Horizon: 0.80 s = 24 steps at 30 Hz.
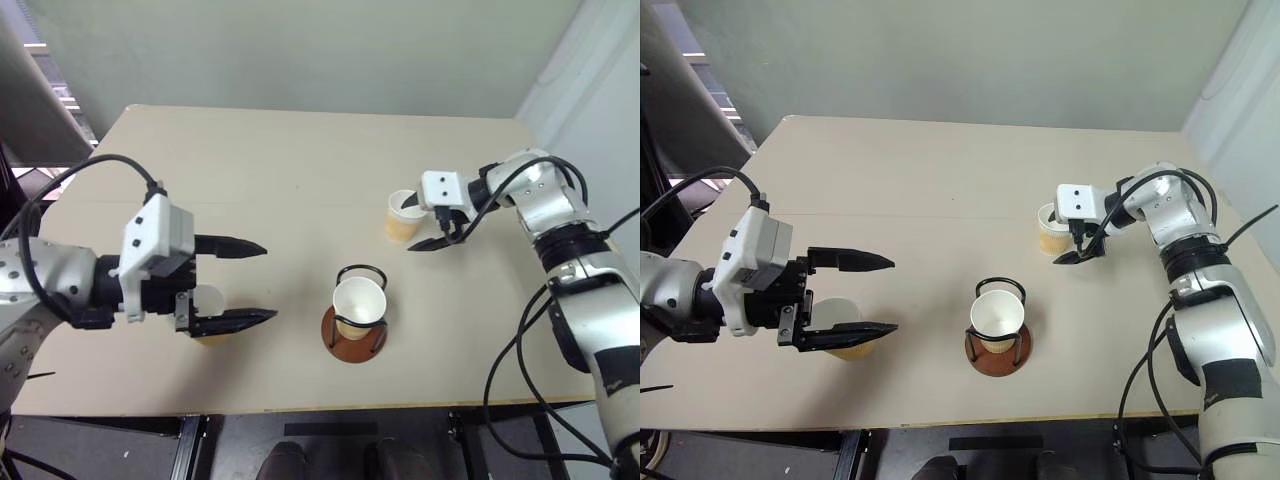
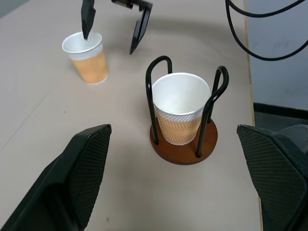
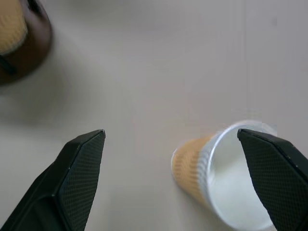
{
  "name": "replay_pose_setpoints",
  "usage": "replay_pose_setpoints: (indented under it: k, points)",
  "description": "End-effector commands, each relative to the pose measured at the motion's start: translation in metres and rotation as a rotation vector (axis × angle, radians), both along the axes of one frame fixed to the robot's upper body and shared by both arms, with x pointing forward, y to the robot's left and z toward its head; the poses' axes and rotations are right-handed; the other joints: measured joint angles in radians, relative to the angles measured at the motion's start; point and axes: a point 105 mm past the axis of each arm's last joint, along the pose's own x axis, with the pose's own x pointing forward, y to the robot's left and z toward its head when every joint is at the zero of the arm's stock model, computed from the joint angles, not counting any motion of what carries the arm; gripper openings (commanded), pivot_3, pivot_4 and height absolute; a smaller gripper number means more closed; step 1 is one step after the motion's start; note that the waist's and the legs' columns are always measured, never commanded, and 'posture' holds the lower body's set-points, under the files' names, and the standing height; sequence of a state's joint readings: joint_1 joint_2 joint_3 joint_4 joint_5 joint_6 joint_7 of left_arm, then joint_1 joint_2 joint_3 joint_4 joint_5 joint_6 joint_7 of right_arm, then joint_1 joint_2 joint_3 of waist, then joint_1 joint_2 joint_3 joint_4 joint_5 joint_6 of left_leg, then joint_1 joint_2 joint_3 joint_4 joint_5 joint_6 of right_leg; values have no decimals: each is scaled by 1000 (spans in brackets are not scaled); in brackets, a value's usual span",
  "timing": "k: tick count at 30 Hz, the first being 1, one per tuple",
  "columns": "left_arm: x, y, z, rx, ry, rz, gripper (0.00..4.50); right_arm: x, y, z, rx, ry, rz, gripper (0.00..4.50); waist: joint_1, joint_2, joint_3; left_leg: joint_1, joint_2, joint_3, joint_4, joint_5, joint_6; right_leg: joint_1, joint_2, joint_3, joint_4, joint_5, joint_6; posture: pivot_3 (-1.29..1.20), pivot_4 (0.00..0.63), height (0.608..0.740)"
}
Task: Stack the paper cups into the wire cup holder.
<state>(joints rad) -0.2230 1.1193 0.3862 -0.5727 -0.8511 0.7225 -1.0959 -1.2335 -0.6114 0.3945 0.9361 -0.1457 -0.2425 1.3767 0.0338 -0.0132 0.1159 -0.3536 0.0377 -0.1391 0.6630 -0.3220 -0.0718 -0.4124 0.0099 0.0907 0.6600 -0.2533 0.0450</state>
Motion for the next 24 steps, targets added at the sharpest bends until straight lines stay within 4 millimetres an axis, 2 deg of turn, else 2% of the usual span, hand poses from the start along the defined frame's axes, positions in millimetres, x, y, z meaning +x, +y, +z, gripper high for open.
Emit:
replay_pose_setpoints:
  k: [1,8,10,13,21,24]
  points:
    - [-7,-1,7,10,-35,3,4500,11,-2,7,-51,-80,-19,4467,1,0,0,0,0,0,0,0,0,0,0,0,0,0,0,0,150,740]
    - [-12,0,6,13,-32,25,4500,17,-2,-4,-85,-87,-42,4467,7,0,0,0,0,1,0,-1,-3,0,0,0,1,0,-1,0,150,740]
    - [-13,0,6,16,-32,33,4500,18,-2,-6,-103,-92,-37,4118,9,0,0,0,0,2,0,-1,-3,0,0,-1,1,0,-2,0,150,740]
    - [-14,1,6,18,-31,41,4500,18,2,-4,-97,-96,-24,3273,10,0,0,0,0,4,0,-1,-4,0,0,-1,1,0,-2,0,150,740]
    - [-13,3,5,21,-35,55,4500,15,0,-3,-104,-82,-8,171,10,0,0,0,1,6,0,-1,-5,0,0,-1,1,0,-3,0,150,740]
    - [-13,3,6,23,-37,59,4500,11,-3,-1,-98,-60,6,45,11,0,0,0,1,6,0,-1,-5,0,0,-1,1,0,-3,0,150,740]
